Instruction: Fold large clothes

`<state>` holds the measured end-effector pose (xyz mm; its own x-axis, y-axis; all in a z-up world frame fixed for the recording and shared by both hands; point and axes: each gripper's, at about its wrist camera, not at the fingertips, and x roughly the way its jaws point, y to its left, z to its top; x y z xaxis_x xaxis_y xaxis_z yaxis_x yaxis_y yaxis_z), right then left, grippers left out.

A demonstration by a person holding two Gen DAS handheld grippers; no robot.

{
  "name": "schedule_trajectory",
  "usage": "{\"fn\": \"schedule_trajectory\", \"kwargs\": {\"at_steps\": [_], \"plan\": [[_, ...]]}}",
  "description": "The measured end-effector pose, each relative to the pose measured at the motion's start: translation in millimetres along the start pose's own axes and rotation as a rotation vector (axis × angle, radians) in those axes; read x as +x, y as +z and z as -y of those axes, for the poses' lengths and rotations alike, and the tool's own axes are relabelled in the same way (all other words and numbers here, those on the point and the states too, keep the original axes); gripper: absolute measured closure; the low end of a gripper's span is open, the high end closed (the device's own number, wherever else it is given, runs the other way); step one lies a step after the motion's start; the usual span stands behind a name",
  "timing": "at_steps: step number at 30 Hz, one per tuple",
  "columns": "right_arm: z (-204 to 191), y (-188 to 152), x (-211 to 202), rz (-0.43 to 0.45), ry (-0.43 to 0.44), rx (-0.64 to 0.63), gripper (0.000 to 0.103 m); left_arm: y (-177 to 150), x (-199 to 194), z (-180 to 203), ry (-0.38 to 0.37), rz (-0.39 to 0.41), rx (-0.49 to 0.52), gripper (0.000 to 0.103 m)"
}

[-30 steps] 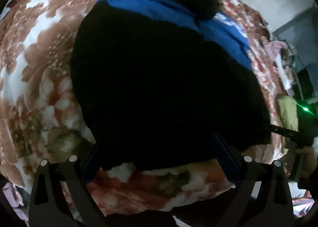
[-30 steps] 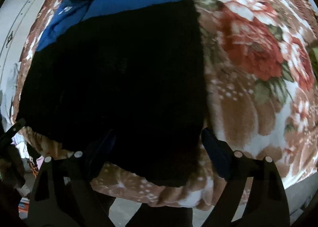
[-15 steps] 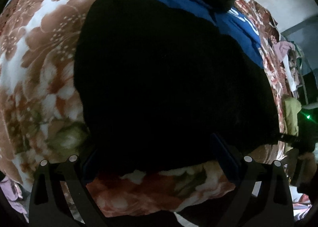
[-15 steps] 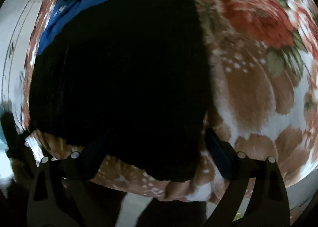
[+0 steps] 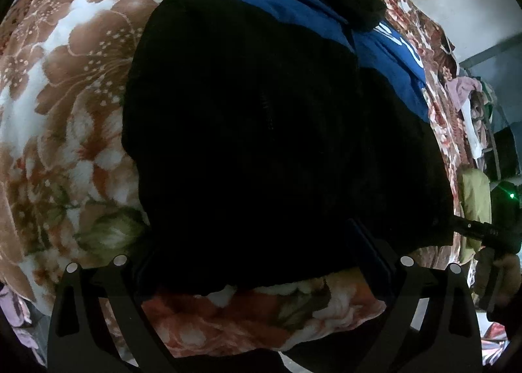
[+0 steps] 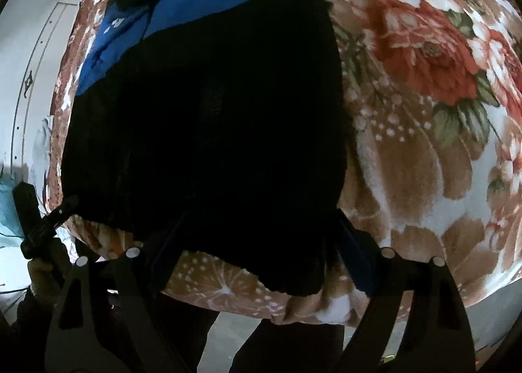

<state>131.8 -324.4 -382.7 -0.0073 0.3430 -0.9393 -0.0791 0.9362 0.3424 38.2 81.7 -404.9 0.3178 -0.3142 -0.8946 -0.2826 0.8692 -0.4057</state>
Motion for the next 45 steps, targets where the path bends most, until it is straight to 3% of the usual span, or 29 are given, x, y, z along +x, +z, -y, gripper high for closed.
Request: {"fn": "schedule_trajectory", "kwargs": {"at_steps": [7, 10, 12, 15, 16, 17, 20, 27, 34, 38, 45], "plan": [[9.4, 1.5, 25.4, -0.031, 0.028, 0.02, 0.018, 0.1, 10.6, -1.1, 0.012, -0.014, 0.006, 0.008], [10.5, 2.1, 33.2, -0.044, 0.014, 0.014, 0.026, -3.4, 15.8, -6.6, 0.014, -0.033, 0.005, 0.016], [9.0, 3.1, 30.4, -0.046, 0.007, 0.016, 0.041, -1.9, 14.0, -4.7, -0.003, -0.032, 0.012, 0.024], [-3.4, 3.5, 24.0, -0.047, -0.003, -0.075, 0.065, 1.7, 16.8, 2.3, -0.027, -0.042, 0.03, 0.05], [-6.1, 2.6, 23.1, -0.043, -0.014, -0.103, 0.07, 2.8, 20.1, 5.8, -0.032, -0.047, 0.039, 0.065], [-8.0, 2.4, 22.7, -0.04, -0.022, -0.12, 0.073, 2.8, 22.3, 7.7, -0.036, -0.05, 0.043, 0.073], [-6.5, 2.7, 20.8, -0.037, -0.005, -0.085, 0.078, 4.6, 27.7, 14.1, -0.015, -0.051, 0.064, 0.079], [-19.5, 0.1, 0.0, -0.014, -0.028, -0.142, 0.082, 9.8, 6.0, 34.8, 0.026, -0.026, 0.149, 0.084], [-45.0, 16.7, -44.0, 0.031, 0.008, -0.151, 0.083, 34.2, -36.5, 55.2, -0.024, 0.023, 0.161, 0.086], [-67.1, 39.7, -67.8, 0.07, -0.009, -0.174, 0.083, 63.5, -52.7, 67.7, -0.055, 0.047, 0.205, 0.087], [-108.4, 98.9, -95.1, 0.137, -0.071, -0.166, 0.083, 151.5, -67.3, 92.7, -0.12, 0.077, 0.296, 0.088]]}}
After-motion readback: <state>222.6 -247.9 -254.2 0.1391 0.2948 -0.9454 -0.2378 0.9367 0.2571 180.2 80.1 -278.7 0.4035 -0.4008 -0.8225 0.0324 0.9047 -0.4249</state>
